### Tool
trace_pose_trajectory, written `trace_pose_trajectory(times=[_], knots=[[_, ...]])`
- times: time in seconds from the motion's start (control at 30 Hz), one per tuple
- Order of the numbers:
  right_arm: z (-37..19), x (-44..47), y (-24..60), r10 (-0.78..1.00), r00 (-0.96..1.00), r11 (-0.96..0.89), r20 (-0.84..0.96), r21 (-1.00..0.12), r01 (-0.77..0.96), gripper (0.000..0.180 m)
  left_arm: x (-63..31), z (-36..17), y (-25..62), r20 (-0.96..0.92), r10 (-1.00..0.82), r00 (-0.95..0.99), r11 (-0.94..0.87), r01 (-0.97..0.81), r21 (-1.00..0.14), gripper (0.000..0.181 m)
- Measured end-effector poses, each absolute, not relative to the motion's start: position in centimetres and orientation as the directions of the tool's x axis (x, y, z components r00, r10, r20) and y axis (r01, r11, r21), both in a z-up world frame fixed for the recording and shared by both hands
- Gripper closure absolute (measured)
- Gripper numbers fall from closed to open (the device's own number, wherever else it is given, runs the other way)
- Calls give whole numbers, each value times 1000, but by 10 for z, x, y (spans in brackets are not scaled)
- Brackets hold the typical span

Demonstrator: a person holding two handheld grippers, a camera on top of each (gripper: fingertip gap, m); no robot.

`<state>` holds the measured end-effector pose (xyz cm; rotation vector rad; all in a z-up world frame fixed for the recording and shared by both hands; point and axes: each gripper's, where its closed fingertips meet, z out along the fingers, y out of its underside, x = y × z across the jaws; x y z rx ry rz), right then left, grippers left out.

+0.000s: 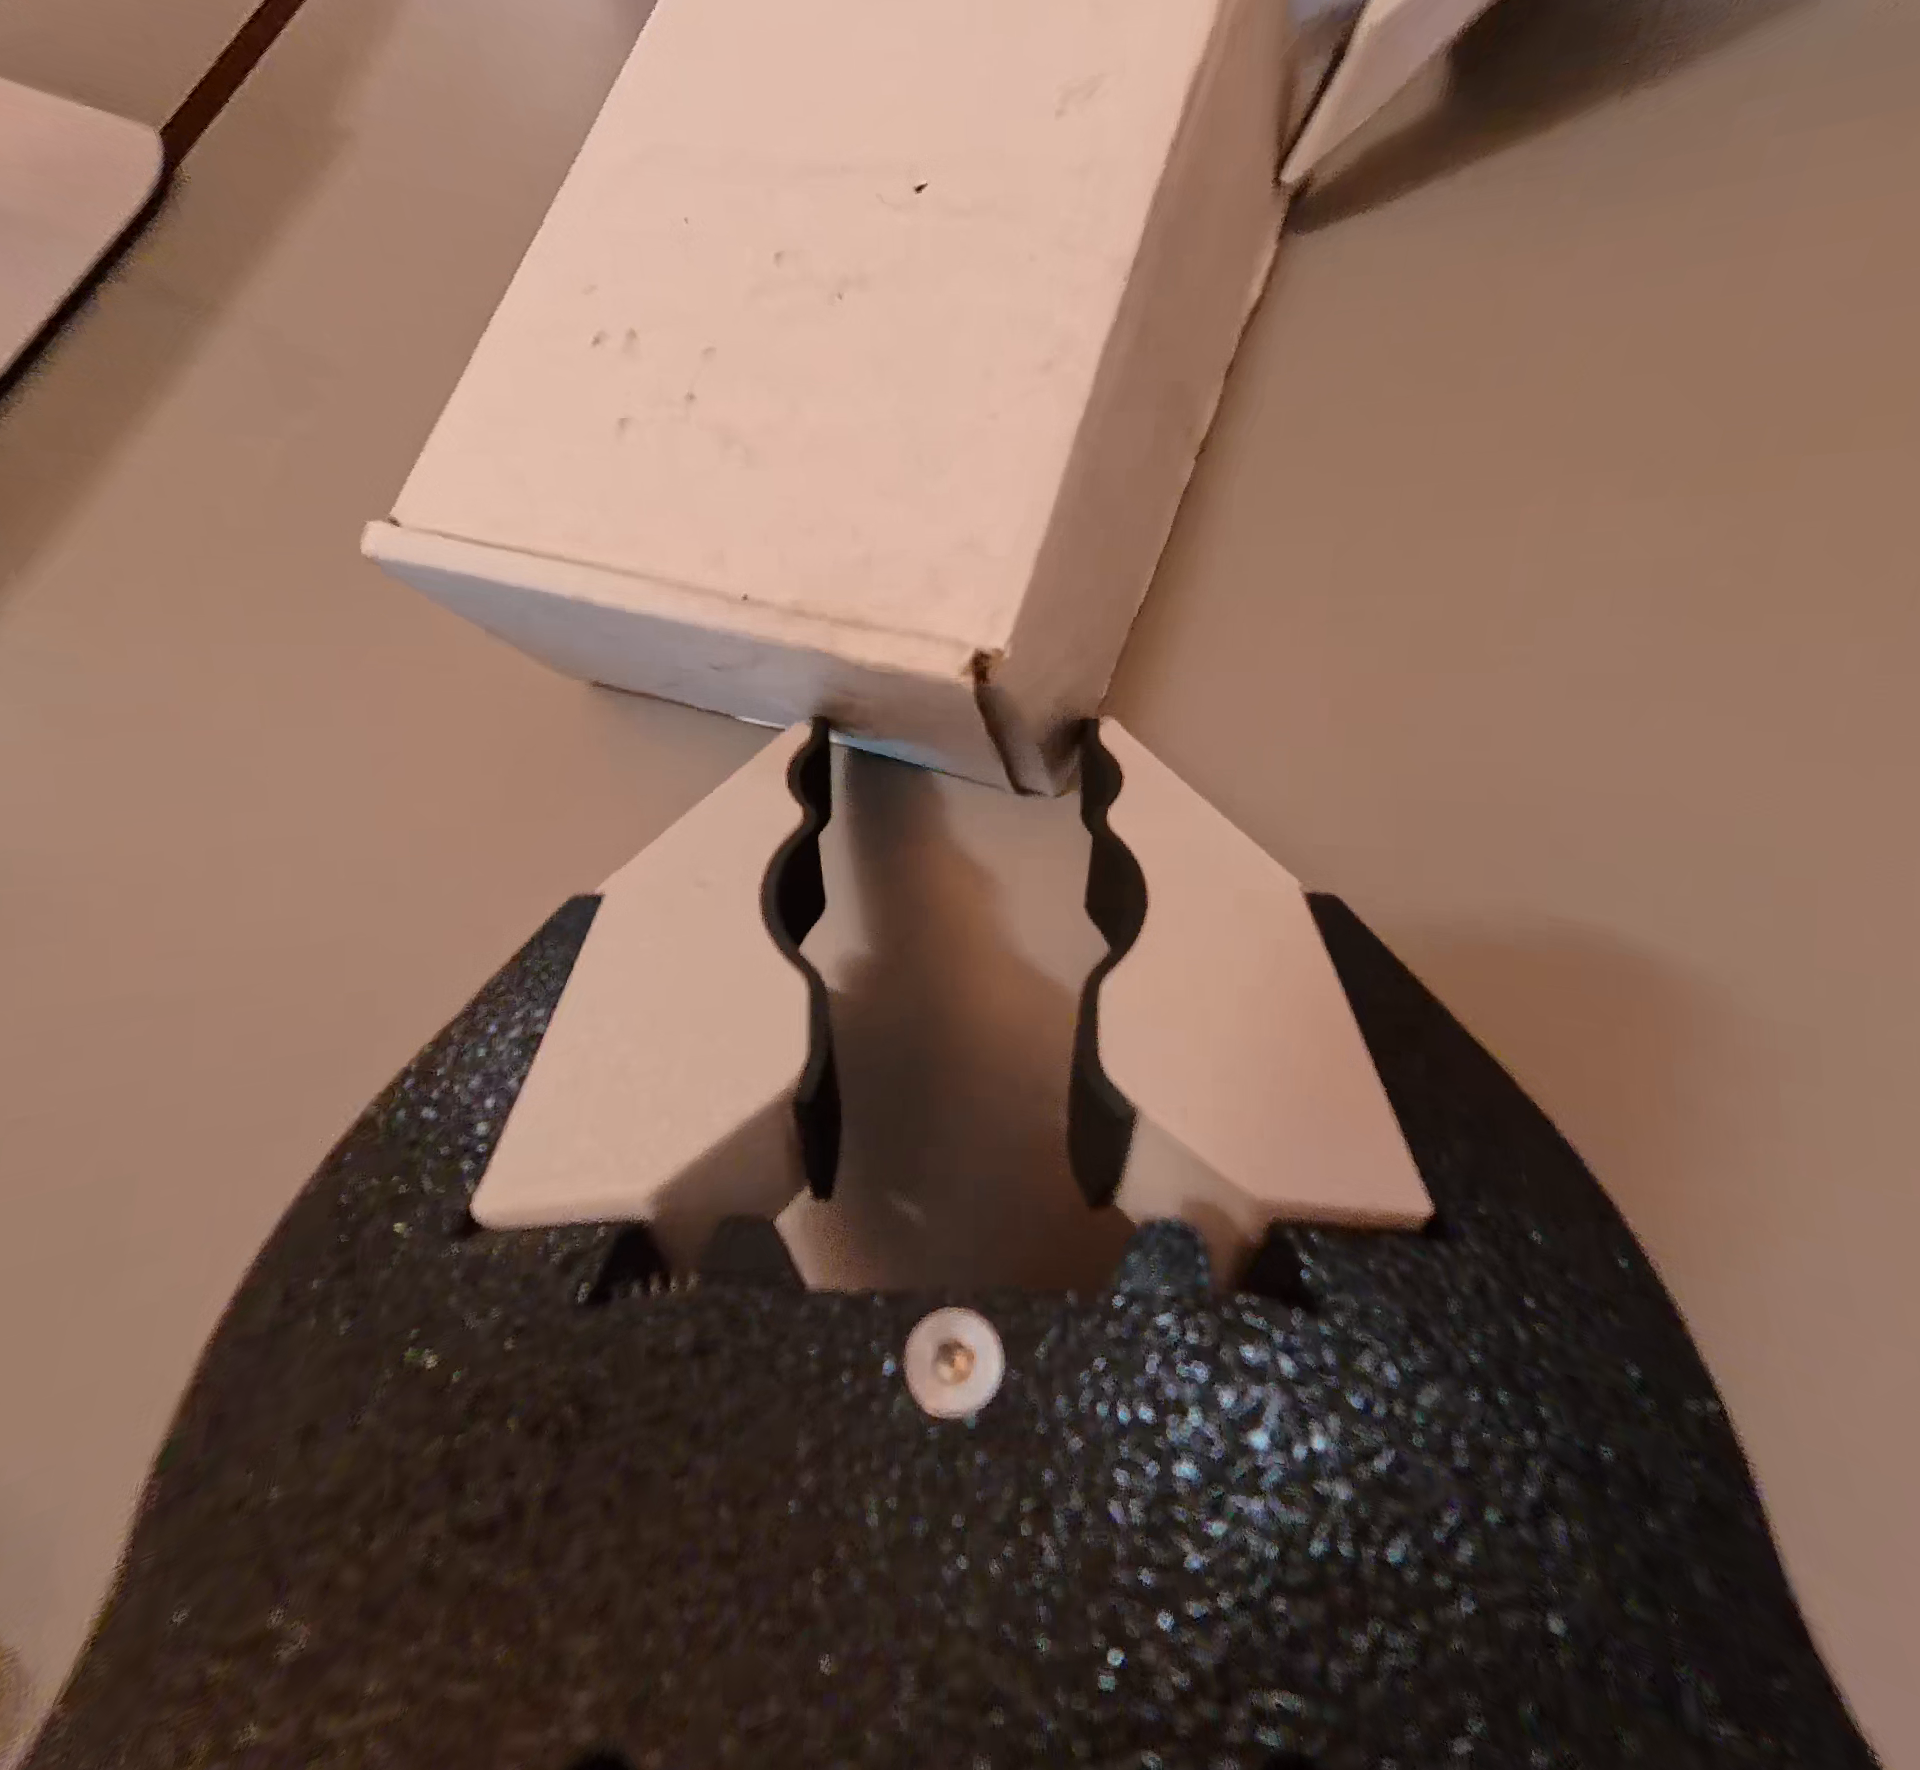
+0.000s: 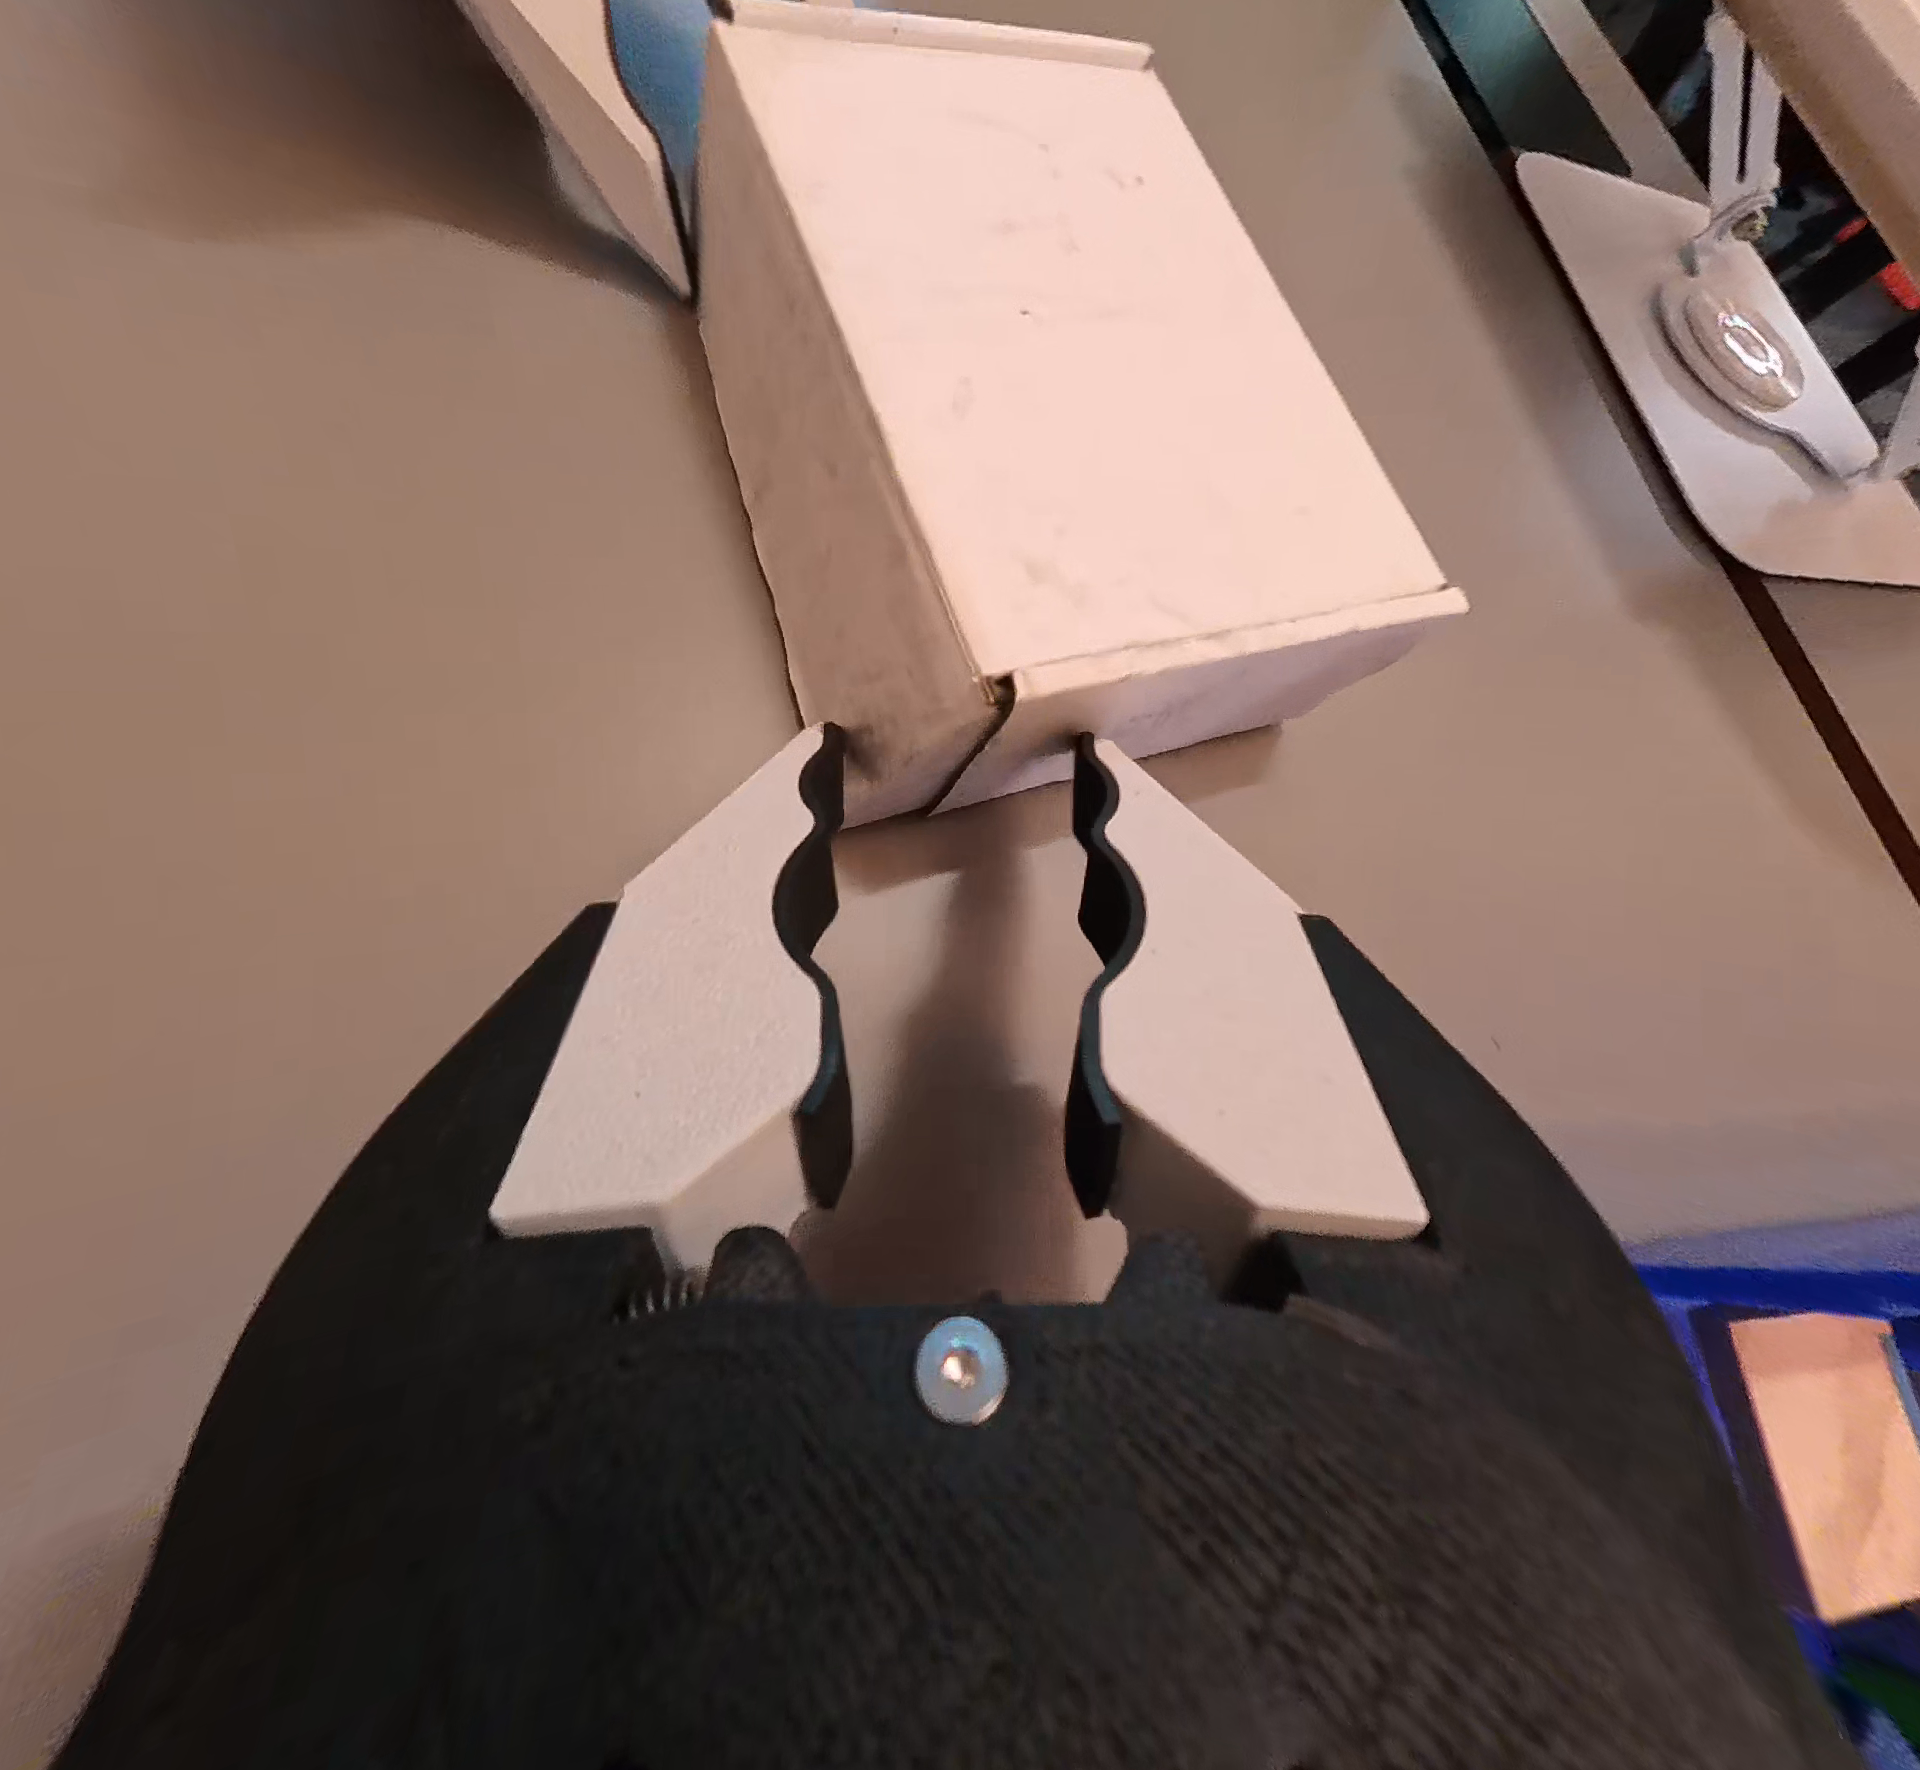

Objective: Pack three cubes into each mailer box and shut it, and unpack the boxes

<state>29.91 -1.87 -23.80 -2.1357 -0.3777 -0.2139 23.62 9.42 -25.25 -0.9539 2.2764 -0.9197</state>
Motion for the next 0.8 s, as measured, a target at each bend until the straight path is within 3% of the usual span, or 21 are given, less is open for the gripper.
trace_pose_trajectory(times=[0.1,0.27,0.43,0.63,0.8], knots=[[-239,296,-20,207,934,-526,290,-772,356,133,239,-253,97,-148,-763,-629,503,-434,-747,125],[-240,306,-41,217,933,-566,288,-741,360,110,237,-253,104,-118,-734,-669,508,-426,-749,127],[-227,301,-30,257,948,-490,187,-820,295,111,240,-248,101,-86,-697,-712,496,-392,-775,126],[-242,303,-19,317,927,-514,199,-786,345,123,249,-250,104,-104,-694,-712,512,-388,-766,132],[-243,305,-17,301,928,-516,221,-780,353,122,250,-250,104,-90,-694,-714,505,-395,-767,133]])
